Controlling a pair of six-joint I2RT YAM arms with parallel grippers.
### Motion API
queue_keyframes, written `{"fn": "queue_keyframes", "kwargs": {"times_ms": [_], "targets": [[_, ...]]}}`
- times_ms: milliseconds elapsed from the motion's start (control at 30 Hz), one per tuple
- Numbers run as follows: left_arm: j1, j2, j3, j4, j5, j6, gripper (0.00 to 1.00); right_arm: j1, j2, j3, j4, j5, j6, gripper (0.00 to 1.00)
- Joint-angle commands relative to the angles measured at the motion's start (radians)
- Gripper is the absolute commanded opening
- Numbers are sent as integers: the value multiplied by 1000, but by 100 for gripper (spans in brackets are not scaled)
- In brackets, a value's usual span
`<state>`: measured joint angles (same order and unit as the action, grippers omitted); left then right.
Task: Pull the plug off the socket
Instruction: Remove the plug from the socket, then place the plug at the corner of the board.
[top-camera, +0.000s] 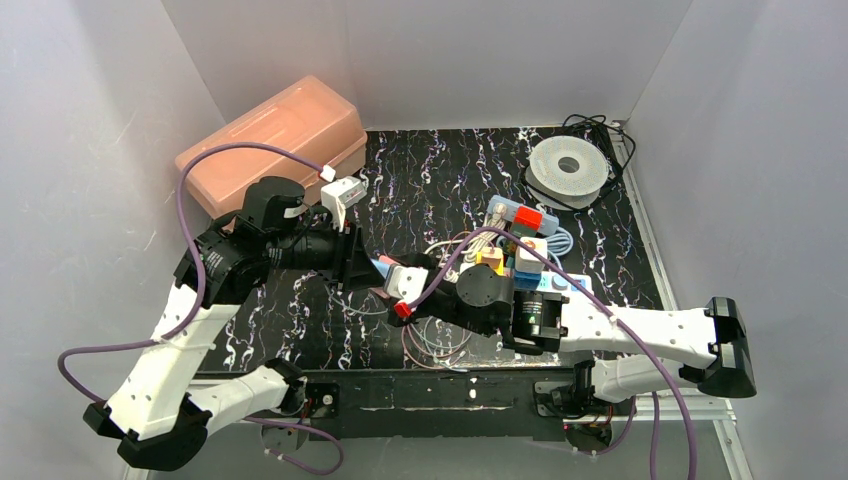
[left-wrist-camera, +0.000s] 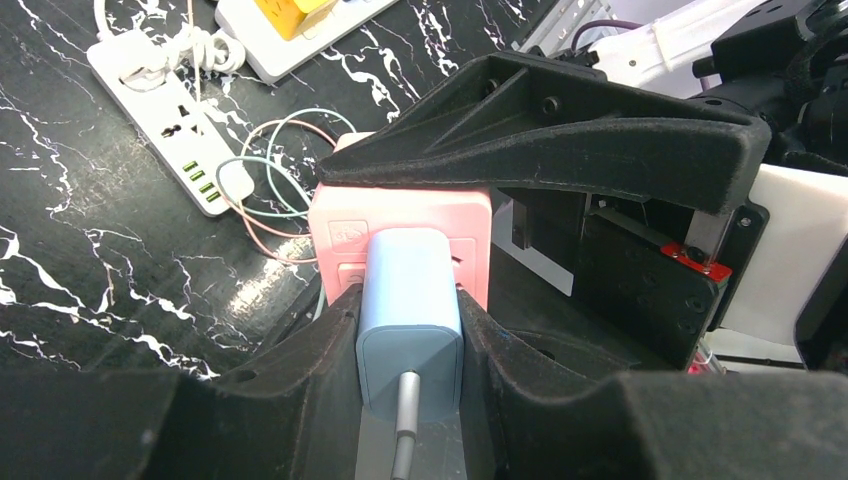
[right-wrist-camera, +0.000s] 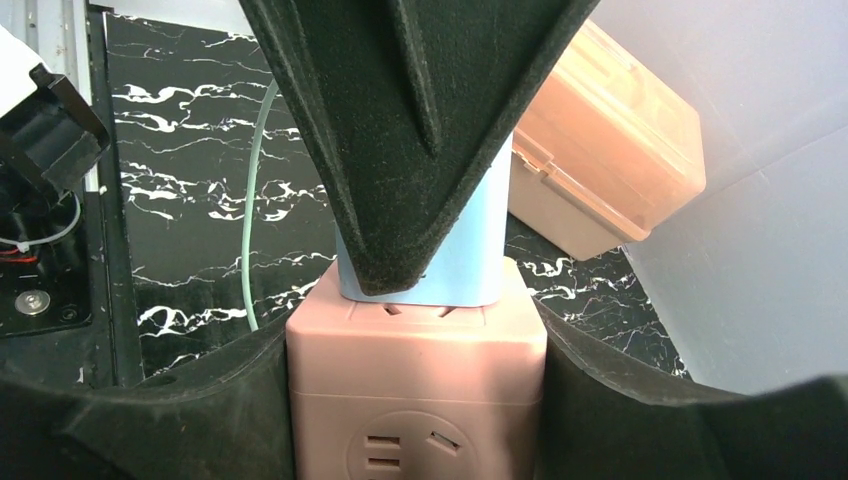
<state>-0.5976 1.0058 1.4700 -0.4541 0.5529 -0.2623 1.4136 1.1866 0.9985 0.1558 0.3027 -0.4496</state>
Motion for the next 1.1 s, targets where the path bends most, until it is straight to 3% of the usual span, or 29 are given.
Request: {"fn": "queue_keyframes", "kwargs": {"times_ms": [0, 400, 867, 967, 1067], "targets": [[-2, -27, 44, 4, 68, 21, 0, -9, 2, 27, -23, -8, -9, 1], [-1, -6, 207, -104, -7, 150, 0, -53, -84, -96, -91, 25, 27, 1], [-1, -28, 211, -167, -52, 188, 0, -53, -117, -113, -192, 72, 29, 1], [-1, -24, 241, -203, -108, 226, 0, -53, -139, -125, -199, 101, 45, 1], [-1, -10, 295, -249, -253, 326, 0, -54, -183, -141, -199, 152, 60, 1]]}}
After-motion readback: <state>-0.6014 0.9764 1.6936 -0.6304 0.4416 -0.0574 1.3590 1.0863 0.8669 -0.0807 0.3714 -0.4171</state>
